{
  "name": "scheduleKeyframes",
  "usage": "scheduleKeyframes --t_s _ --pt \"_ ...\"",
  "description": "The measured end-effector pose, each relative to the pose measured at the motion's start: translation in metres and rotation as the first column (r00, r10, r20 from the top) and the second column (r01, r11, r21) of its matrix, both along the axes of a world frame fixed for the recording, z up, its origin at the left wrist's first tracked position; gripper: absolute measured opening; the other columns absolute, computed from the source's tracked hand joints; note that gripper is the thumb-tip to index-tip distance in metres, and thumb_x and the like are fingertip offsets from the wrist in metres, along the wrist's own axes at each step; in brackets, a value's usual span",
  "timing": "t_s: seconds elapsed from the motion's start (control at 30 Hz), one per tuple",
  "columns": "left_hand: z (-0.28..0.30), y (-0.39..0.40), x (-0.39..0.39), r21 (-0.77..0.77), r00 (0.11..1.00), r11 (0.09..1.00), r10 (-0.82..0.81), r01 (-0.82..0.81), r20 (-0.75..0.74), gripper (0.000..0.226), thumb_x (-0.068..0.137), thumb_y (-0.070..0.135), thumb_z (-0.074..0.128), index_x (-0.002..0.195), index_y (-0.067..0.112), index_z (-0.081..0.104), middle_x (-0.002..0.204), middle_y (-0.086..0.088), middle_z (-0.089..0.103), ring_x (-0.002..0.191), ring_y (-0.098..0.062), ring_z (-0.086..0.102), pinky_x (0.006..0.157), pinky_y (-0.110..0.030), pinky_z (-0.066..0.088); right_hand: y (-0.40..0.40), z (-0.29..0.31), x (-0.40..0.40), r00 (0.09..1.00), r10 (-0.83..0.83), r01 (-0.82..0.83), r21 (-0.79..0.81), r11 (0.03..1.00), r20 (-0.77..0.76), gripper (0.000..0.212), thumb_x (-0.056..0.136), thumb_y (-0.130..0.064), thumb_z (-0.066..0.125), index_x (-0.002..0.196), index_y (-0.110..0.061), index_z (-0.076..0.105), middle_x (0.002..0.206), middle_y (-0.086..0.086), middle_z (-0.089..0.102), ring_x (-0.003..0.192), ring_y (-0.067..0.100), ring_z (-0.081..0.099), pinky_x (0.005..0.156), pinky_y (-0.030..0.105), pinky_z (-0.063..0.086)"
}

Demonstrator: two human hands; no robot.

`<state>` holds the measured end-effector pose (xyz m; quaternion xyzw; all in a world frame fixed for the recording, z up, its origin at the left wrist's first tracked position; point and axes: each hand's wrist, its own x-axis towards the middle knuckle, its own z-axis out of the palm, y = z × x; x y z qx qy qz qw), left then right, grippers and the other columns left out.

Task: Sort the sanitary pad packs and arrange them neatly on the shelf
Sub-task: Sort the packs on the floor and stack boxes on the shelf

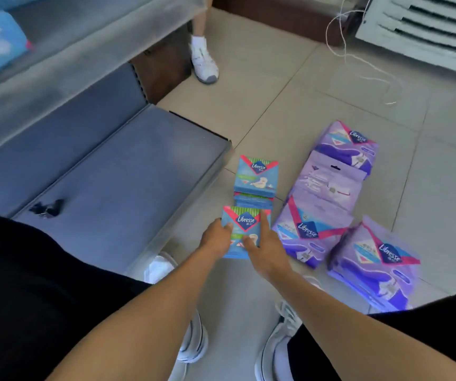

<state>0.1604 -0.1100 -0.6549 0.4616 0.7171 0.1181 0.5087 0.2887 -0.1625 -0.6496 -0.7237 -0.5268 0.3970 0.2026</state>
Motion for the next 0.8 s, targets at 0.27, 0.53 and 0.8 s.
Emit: scheduleKeyframes --t_s 0.27,0.53,0.8 --pt "-0.071 0.035 0.008 -0.019 0.993 0.994 0.110 -0.109 0.052 0.027 0.098 0.021 0.044 0.121 0.015 0.056 0.114 -0.010 0.067 0.101 -0.029 0.064 0.091 -0.042 0.052 0.041 -0.067 -0.008 0.996 -0.085 0.086 -0.066 0.994 0.021 0.071 0.097 -0.030 0.054 0.155 -0.027 0.014 0.141 0.018 0.039 0.123 0.031 0.049 0.096 0.030 0.040" --pt "-0.093 0.037 0.014 0.024 1.000 0.999 0.026 -0.026 0.014 0.036 0.102 0.021 0.043 0.138 0.020 0.047 0.123 -0.006 0.063 0.107 -0.025 0.062 0.092 -0.035 0.051 0.047 -0.097 -0.005 0.990 -0.104 0.112 -0.091 0.990 0.091 0.067 0.097 -0.030 0.054 0.153 -0.023 0.019 0.148 0.013 0.033 0.130 0.030 0.044 0.097 0.034 0.043" --pt "-0.055 0.032 0.015 -0.019 0.920 0.979 -0.196 0.202 -0.340 0.061 0.101 0.031 0.048 0.152 0.013 0.019 0.150 -0.011 0.038 0.133 -0.029 0.043 0.104 -0.039 0.040 0.045 -0.072 0.001 0.967 0.040 -0.016 -0.097 0.995 0.251 0.067 0.098 -0.033 0.050 0.155 -0.028 0.013 0.160 0.008 0.007 0.143 0.031 0.026 0.106 0.037 0.041"
